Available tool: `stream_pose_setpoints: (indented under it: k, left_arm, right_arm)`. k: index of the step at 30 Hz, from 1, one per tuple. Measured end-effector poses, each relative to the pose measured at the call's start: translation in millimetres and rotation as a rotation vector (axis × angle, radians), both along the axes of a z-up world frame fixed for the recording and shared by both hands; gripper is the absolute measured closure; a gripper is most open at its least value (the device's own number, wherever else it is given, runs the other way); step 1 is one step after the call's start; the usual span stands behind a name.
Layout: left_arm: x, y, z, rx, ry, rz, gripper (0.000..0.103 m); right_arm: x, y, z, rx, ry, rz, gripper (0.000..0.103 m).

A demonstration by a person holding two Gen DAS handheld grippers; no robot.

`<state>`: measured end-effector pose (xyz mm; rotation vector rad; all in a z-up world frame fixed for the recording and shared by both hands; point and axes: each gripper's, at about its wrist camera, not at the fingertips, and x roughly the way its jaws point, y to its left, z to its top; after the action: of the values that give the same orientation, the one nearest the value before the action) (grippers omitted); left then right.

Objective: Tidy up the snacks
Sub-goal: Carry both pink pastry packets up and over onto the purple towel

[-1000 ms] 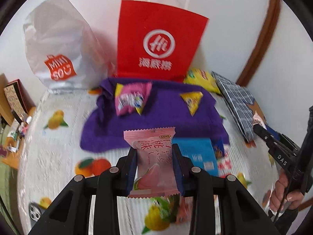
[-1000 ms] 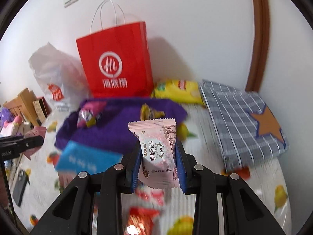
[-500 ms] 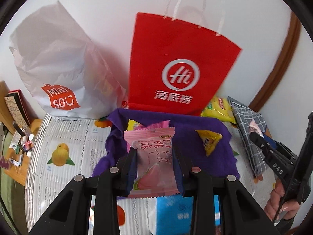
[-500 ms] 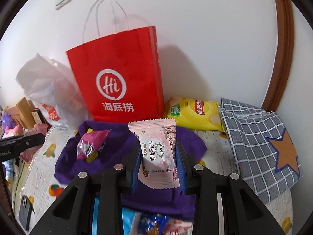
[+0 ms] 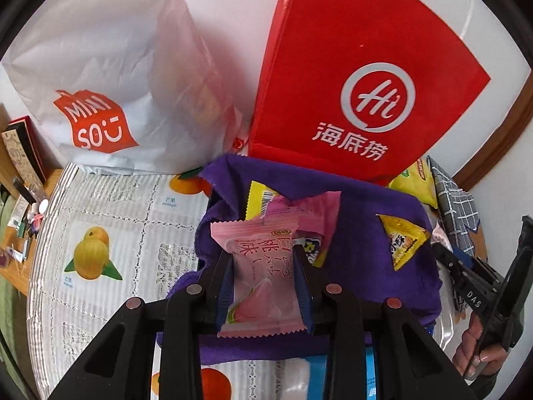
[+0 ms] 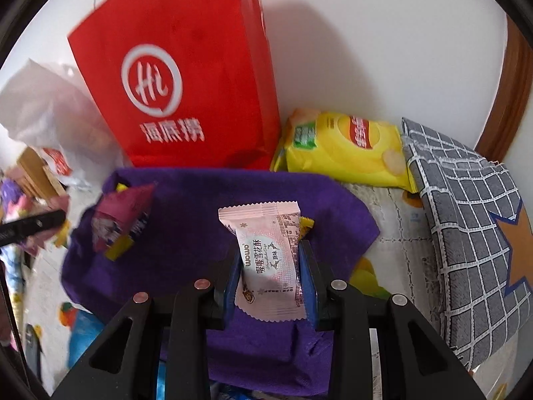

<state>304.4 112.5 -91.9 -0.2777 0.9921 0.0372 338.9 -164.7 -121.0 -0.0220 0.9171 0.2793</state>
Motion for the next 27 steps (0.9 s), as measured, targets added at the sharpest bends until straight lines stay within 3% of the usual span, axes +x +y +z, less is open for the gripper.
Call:
stream_pose_setpoints:
  k: [11,19,27]
  left_arm:
    - [11.2,-3.4,-16.4,0.004,0.057,-0.013,0.071]
    - [14.2,-10.4,-30.0,-0.004,0.112,-0.022,0.071]
    - [15.4,-13.3,-37.2,-0.012,0.158,-0.023,0.071]
  right_arm:
    - [10.4,7.9,-33.9,-0.038,0.106,0.040,0.070]
    - [10.0,7.5,-35.0,-0.053,0.111,0.052,0.067]
    - [7.7,9.9,-21.0,-0.046,0.079,0.055,0.054]
